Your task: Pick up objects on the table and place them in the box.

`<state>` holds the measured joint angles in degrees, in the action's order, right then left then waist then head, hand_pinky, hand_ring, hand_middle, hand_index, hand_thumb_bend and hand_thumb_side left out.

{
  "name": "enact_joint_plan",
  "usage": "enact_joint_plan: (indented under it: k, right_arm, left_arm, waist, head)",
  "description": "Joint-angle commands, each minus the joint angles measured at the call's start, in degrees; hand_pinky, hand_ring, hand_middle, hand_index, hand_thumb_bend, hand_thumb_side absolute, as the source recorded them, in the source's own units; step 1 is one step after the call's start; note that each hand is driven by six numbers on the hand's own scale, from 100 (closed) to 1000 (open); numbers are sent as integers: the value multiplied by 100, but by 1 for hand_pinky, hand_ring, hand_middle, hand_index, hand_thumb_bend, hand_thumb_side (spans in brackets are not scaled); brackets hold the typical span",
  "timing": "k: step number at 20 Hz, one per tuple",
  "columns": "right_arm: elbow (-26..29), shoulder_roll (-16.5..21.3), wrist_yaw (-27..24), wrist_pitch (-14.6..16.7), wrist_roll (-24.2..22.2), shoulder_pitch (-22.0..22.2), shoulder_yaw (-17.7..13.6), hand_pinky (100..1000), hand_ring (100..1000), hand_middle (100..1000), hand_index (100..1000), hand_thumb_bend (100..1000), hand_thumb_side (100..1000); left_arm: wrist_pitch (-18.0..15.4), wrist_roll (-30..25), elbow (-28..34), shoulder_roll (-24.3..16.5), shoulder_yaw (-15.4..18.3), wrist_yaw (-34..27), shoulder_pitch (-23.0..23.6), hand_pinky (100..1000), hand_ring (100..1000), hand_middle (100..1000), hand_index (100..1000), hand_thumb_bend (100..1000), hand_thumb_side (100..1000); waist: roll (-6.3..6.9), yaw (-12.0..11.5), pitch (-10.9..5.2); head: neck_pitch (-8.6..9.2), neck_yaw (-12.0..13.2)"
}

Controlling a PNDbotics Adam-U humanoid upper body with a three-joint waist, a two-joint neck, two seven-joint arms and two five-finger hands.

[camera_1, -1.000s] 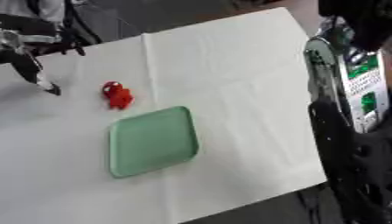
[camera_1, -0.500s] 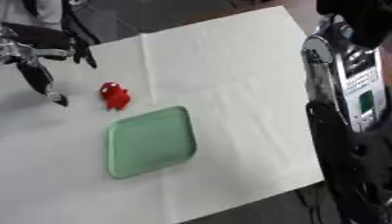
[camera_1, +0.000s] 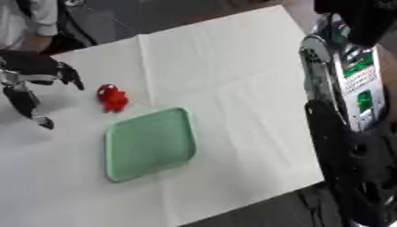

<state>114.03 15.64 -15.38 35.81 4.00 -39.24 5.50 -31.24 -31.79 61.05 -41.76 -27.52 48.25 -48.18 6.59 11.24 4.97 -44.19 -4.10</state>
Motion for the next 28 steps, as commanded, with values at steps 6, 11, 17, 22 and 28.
enact_joint_plan:
  k: [6,11,17,22,28]
  right_arm:
    - [56,-3,2,10,26,-147,-4,231,374,419,485,100,358]
    - [56,-65,-23,11,13,-199,8,231,374,419,485,100,360]
    - [56,-143,-52,12,-9,-286,23,231,375,420,485,100,361]
    - [56,-194,-69,9,-15,-325,30,231,376,422,485,102,361]
    - [56,-261,-81,9,-10,-371,35,231,378,423,485,104,363]
  left_arm:
    - [-848,-169,-415,203,497,1242,-227,748,760,849,890,939,251]
    - [-788,462,-894,511,820,2025,-355,755,768,861,908,834,286]
    - [-593,1080,-1111,757,1063,2532,-524,755,767,863,908,896,270]
    - [-453,1452,-1176,878,1139,2822,-670,758,770,868,908,868,273]
    - [-383,1655,-1280,980,1193,3001,-715,761,785,890,915,810,266]
  waist:
    - [-55,50,-38]
    - [-51,117,10]
    - [-13,234,93]
    - [20,292,110]
    - [57,362,118]
  head:
    - [7,58]
    - [7,135]
    - [64,277]
    - [109,335]
    - [125,408]
